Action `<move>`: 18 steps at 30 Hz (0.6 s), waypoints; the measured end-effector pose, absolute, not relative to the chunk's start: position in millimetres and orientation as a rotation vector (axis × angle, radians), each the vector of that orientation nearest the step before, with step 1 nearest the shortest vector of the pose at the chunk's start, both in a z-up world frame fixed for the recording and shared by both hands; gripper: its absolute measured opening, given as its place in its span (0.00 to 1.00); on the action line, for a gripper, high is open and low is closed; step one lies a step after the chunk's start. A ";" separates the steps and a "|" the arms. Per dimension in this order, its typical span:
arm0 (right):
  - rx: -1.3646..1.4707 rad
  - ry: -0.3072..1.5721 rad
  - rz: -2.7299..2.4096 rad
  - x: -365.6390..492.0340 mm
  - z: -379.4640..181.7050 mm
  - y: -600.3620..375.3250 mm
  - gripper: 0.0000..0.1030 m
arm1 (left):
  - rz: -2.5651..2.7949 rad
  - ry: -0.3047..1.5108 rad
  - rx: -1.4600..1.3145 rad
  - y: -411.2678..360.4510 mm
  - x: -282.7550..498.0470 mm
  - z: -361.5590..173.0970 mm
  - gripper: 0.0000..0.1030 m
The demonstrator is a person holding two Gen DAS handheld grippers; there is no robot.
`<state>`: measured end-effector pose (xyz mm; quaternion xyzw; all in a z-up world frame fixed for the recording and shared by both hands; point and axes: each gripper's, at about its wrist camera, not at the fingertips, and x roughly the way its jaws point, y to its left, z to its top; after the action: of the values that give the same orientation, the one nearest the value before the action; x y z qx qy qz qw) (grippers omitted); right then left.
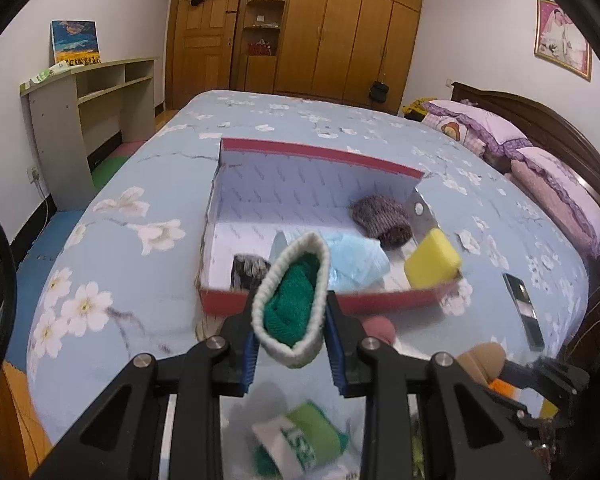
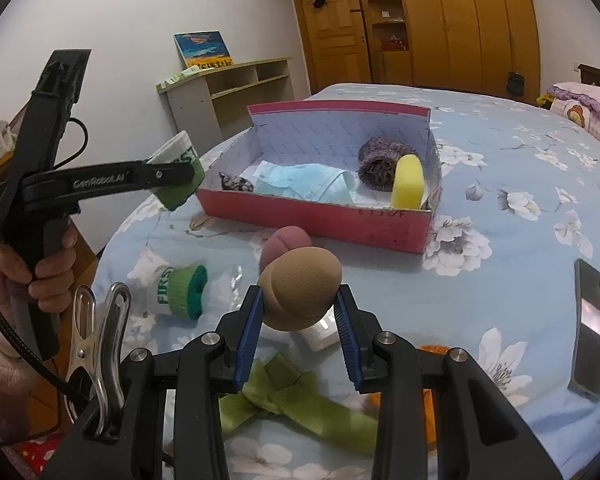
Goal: Organize soft objects
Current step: 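Lift the sock and beige sponge and carry both over the pink box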
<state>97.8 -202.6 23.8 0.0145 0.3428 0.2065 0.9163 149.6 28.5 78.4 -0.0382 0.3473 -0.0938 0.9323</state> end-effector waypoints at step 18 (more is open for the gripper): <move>-0.047 0.675 0.336 146.5 48.1 -207.7 0.36 | -0.167 0.662 -0.045 17.7 241.1 67.5 0.29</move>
<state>146.5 -207.7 48.1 -0.0231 0.3297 0.1641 0.9294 241.1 17.7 67.5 -0.0220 0.3244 -0.0819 0.9421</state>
